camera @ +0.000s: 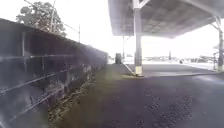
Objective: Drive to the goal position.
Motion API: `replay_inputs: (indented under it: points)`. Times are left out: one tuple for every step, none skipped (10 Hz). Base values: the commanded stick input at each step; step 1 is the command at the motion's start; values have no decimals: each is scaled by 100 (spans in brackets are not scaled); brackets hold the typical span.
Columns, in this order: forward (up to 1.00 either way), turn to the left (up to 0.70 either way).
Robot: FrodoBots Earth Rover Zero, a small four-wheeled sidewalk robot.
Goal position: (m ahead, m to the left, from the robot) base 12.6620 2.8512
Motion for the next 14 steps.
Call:
replay_inputs:
  points:
    - [50,0]
    - [50,0]
    - [50,0]
    - [50,0]
    - [50,21]
    - [50,42]
    - [50,50]
    - [50,13]
    - [50,0]
    - [50,0]
    - [50,0]
    - [50,0]
    - [50,0]
    - [50,0]
